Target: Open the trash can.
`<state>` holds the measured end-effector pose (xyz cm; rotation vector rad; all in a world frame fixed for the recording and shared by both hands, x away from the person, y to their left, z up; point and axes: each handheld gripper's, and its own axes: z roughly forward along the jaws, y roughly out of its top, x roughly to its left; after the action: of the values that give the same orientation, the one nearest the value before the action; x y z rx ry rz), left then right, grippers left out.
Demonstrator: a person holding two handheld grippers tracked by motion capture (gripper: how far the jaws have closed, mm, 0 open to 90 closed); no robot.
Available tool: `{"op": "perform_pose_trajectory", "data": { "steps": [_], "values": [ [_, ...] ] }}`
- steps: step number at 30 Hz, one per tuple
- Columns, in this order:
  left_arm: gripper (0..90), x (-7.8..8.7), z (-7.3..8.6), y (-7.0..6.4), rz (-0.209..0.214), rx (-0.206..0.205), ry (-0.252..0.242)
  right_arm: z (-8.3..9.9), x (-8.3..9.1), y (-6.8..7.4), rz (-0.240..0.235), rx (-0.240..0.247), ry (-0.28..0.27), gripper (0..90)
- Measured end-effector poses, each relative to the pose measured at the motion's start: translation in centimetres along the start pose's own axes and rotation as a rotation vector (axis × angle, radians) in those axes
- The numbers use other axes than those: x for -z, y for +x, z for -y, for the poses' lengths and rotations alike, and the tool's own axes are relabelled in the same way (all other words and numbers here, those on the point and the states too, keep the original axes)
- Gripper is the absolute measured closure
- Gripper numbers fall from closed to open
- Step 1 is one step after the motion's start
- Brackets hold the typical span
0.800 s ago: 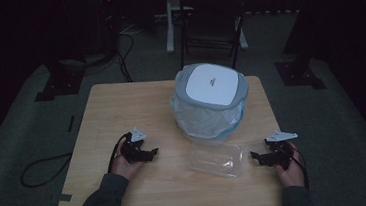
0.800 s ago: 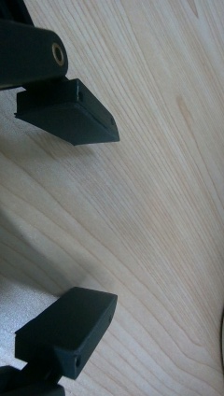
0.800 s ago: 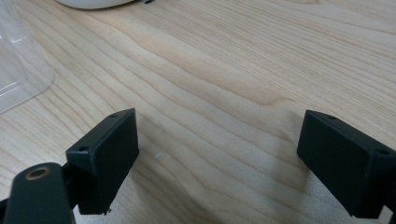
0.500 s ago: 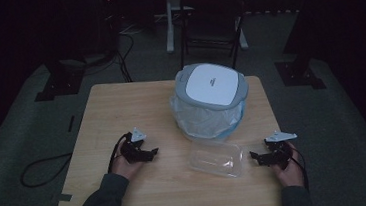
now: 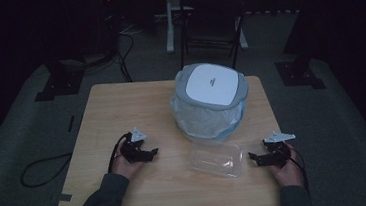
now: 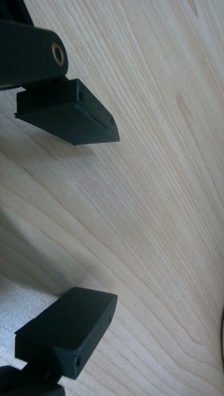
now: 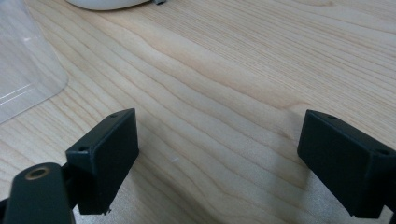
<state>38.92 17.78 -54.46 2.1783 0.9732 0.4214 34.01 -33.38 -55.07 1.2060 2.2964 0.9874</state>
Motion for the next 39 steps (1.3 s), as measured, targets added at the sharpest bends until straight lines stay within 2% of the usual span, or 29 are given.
{"op": "perform_pose_trajectory", "data": {
  "steps": [9,14,25,39],
  "values": [
    [30.6,0.4,-0.2,0.2,-0.011,0.012,0.005,0.0,0.0,0.0,0.003,-0.004,-0.001,12.0],
    [33.1,0.8,-0.3,0.4,0.004,0.031,-0.01,0.0,0.0,0.0,0.003,-0.004,-0.001,12.0],
    [38.0,1.6,-0.8,0.5,0.013,0.019,-0.04,0.0,0.0,0.0,0.003,-0.004,-0.001,12.0],
    [42.2,2.7,-1.4,1.4,0.049,0.078,-0.063,0.0,0.0,0.1,0.006,-0.007,-0.001,12.0]
  ]
}}
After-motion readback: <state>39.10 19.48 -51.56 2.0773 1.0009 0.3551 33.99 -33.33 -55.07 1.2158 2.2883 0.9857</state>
